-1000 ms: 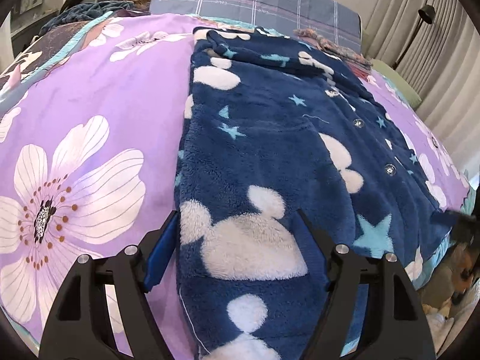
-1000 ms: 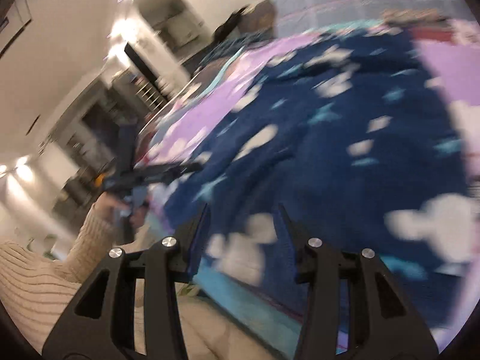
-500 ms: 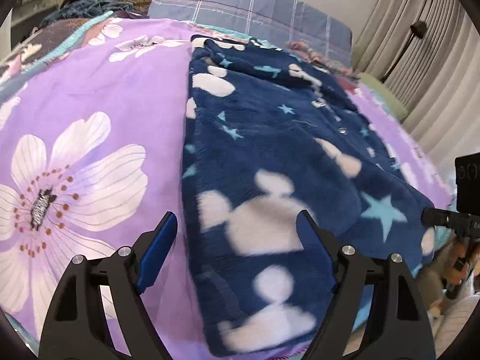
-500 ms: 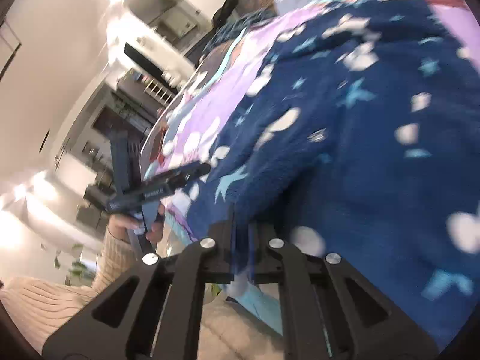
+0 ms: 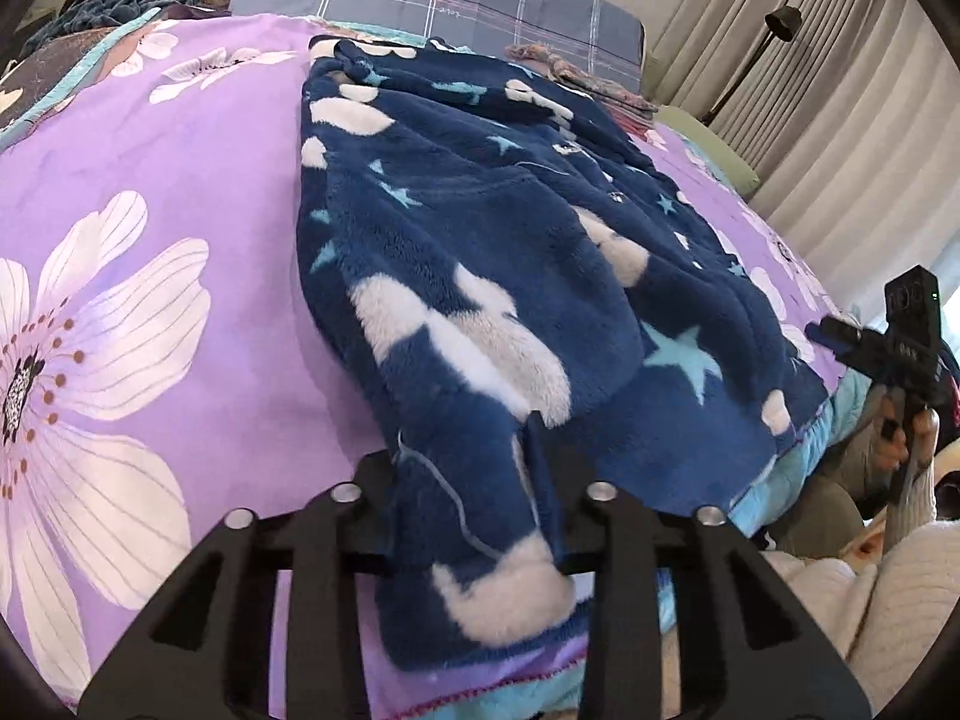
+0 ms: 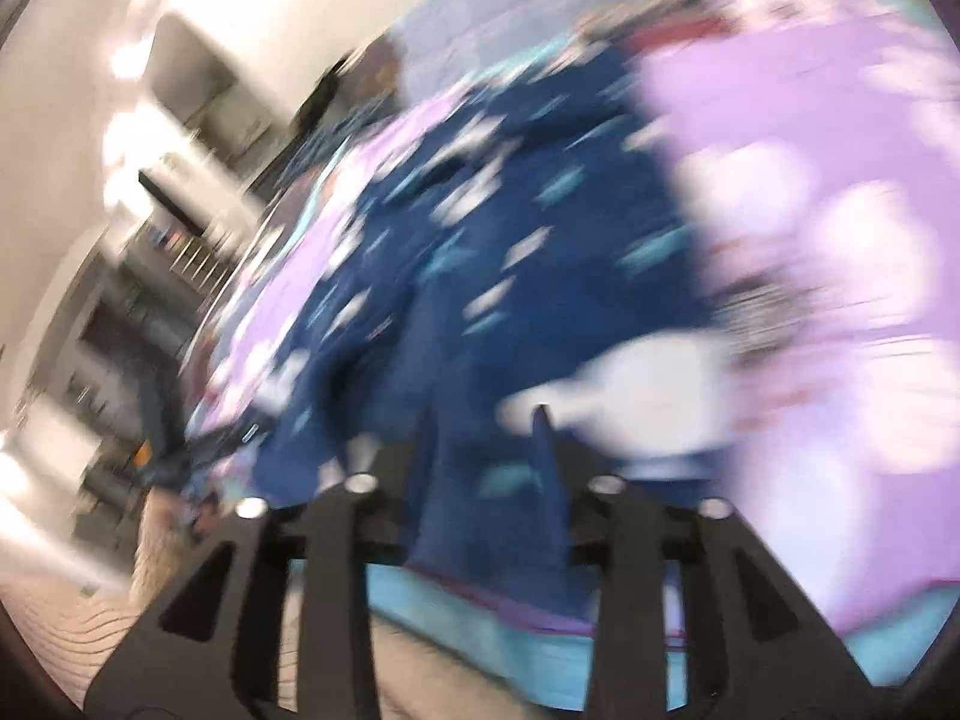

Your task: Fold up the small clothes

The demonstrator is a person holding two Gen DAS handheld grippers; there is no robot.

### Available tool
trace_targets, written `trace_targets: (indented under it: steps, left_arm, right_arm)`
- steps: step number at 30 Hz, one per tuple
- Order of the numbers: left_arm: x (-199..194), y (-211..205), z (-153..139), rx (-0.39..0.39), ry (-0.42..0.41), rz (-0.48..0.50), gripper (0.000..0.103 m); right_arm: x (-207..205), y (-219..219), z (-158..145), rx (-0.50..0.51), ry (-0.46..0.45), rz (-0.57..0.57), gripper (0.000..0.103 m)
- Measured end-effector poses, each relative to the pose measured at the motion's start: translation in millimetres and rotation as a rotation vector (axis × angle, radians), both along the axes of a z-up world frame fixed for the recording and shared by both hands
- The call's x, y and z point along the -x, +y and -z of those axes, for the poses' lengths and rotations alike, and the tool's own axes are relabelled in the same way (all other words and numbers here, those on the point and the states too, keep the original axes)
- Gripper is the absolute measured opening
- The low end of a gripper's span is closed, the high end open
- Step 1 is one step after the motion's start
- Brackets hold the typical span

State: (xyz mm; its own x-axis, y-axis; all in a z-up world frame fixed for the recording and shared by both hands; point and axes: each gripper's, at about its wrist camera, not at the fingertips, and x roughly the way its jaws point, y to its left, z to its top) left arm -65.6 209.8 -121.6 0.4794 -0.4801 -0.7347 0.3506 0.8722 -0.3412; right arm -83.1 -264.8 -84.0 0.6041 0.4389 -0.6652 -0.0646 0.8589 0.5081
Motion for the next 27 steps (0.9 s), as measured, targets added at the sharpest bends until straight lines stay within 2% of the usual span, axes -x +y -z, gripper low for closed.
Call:
trace_targets:
  steps: [2,4,6,7,8,9,13,14,15,16,17,18,22,25,27]
  left_arm:
    - [2.1,0.1,-1.2,-0.015,-0.002,0.009,0.034]
    - [-1.2,1.5,-0.9,-0.007,0.011,0.014,0.039]
    - [-9.4,1.5,3.1,0.007,0.029,0.016,0.055]
    - [-12.3,-0.2,3.9,0.017,0.025,0.024,0.057]
    - [-13.2,-2.4,4.0,0.017,0.016,0.032,0.064]
    - [-14.9,-5.9,4.5,0.013,0.008,0.041,0.069]
    - [-22.7,-20.2,4.1,-0.007,-0.012,0.051,0.073]
    - [-24.1,-20.0,3.1,0.001,-0.011,0.048,0.071]
    - [-24.9,-19.2,1.8,0.009,-0.012,0.044,0.052]
    - [-25.6,-17.8,0.2,0.020,-0.012,0.041,0.035]
    - [-25.9,-15.3,-1.7,0.050,-0.003,0.034,0.018]
    - [-24.6,-13.1,-4.4,0.072,-0.005,0.016,0.017]
    - [-20.0,-17.6,-25.1,0.073,-0.077,0.013,0.014]
    - [-18.5,-21.3,-55.2,0.112,-0.157,0.031,0.013]
    - [-10.6,-21.9,-85.7,0.142,-0.249,0.045,0.013]
  right_arm:
    - [4.0,-25.8,11.9,-0.005,0.059,0.075,0.040]
    - [1.4,-35.6,36.3,-0.074,0.152,0.051,0.040]
    - [-3.1,-28.0,55.1,-0.125,0.198,-0.003,0.041]
    - [-8.3,-20.3,61.0,-0.151,0.186,-0.035,0.047]
    - [-11.7,-17.8,61.4,-0.167,0.167,-0.050,0.058]
    - [-14.8,-13.1,60.4,-0.190,0.151,-0.067,0.062]
    - [-41.0,10.3,61.1,-0.199,0.146,-0.125,0.064]
    - [-46.4,14.7,60.4,-0.198,0.147,-0.134,0.059]
    - [-50.2,16.5,59.4,-0.204,0.155,-0.138,0.053]
    - [-53.2,18.5,58.2,-0.220,0.166,-0.145,0.034]
    - [-52.1,19.6,55.5,-0.236,0.162,-0.155,0.022]
    - [-48.2,21.8,50.2,-0.236,0.134,-0.166,0.020]
    - [-39.3,19.5,24.6,-0.225,0.046,-0.195,0.015]
    - [-45.2,23.1,-1.0,-0.276,-0.043,-0.225,0.013]
    - [-42.4,23.7,-27.0,-0.272,-0.130,-0.245,0.013]
